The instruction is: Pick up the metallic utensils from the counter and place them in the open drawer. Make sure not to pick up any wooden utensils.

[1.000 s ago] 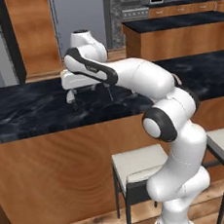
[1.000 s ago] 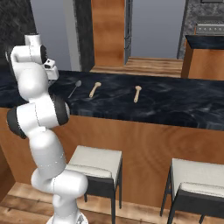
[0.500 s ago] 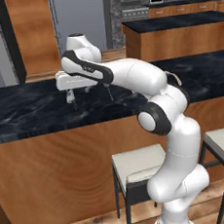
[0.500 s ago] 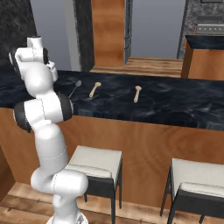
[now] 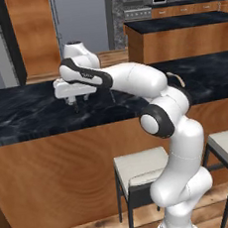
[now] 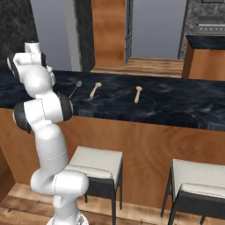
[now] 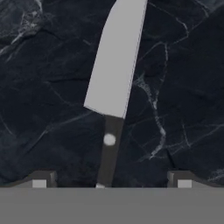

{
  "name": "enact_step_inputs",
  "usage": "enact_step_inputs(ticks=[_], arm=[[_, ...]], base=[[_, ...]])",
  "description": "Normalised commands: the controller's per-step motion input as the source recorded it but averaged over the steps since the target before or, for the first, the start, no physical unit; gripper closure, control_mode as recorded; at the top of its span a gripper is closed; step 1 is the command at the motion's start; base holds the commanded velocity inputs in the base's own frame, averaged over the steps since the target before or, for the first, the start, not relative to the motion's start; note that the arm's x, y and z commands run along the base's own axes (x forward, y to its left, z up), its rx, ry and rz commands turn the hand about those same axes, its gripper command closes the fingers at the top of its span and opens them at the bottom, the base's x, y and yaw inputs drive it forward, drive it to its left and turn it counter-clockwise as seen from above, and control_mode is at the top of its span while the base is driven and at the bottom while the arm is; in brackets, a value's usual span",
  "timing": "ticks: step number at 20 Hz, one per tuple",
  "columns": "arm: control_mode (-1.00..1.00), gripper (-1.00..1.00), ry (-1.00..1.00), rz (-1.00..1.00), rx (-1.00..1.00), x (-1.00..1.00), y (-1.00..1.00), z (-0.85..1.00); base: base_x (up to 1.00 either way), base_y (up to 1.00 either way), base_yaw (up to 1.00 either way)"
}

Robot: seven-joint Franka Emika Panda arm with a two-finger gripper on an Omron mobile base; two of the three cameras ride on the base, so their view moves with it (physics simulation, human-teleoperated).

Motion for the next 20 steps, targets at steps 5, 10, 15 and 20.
enact_step_inputs(ticks=[5,10,15,20], arm=[[-1.00,-1.00,0.00,0.00,0.00,0.07,0.15,-0.27],[-1.00,-1.00,0.00,0.00,0.00,0.36,0.03,-0.17],[-1.00,-1.00,0.00,0.00,0.00,0.09,0.00,-0.18],[-1.00,-1.00,0.00,0.00,0.00,-0.28,0.00,-0.07]], base=[[0.00,0.00,0.00],[0.00,0.00,0.00],[0.00,0.00,0.00],[0.00,0.00,0.00]])
